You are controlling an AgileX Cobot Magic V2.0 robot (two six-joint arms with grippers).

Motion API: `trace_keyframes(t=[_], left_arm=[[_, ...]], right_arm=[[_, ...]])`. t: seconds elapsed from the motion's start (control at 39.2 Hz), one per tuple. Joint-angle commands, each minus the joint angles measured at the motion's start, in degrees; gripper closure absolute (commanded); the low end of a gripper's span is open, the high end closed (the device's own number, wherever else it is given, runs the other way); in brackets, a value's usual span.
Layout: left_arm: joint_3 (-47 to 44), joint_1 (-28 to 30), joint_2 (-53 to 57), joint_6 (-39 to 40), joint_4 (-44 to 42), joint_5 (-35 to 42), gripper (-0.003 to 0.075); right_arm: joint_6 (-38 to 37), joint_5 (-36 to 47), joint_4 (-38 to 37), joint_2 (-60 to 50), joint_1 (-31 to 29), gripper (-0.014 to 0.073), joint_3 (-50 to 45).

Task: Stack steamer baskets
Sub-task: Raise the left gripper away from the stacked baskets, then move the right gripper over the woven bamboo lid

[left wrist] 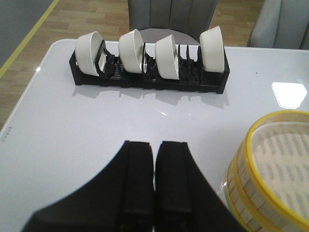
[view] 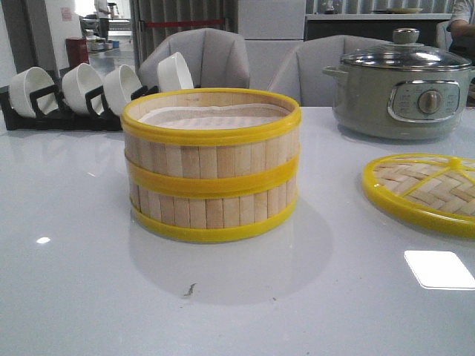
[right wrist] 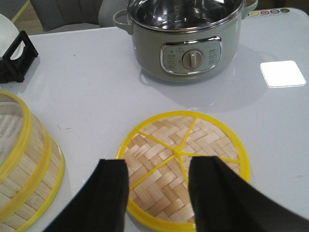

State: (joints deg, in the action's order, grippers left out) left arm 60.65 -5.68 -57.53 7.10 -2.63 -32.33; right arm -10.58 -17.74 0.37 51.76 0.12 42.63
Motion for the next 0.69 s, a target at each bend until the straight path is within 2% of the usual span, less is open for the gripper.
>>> trace_keyframes(t=[0.0,0.36,0.48,0.66], left_arm=[[-8.20,0.33,7.60,0.44,0.72,11.02,0.0636],[-35.09,0.33,24.37,0.44,1.64,20.85,0.0636],[-38.63,0.33,28.18,0.44,2.22,21.39,0.0636],[-38.86,0.33,29.06,0.44,2.22,23.20,0.0636]], right_arm=[[0.37,4.58,-0.37,-0.43,-0.22,0.0179,2.09],[0.37,4.20,-0.37,-0.43,-0.22,0.0179,2.09],[0.37,4.15,-0.37,-0.43,-0.22,0.0179,2.09],[0.37,3.54,-0.37,-0.43,-0.22,0.0179,2.09]])
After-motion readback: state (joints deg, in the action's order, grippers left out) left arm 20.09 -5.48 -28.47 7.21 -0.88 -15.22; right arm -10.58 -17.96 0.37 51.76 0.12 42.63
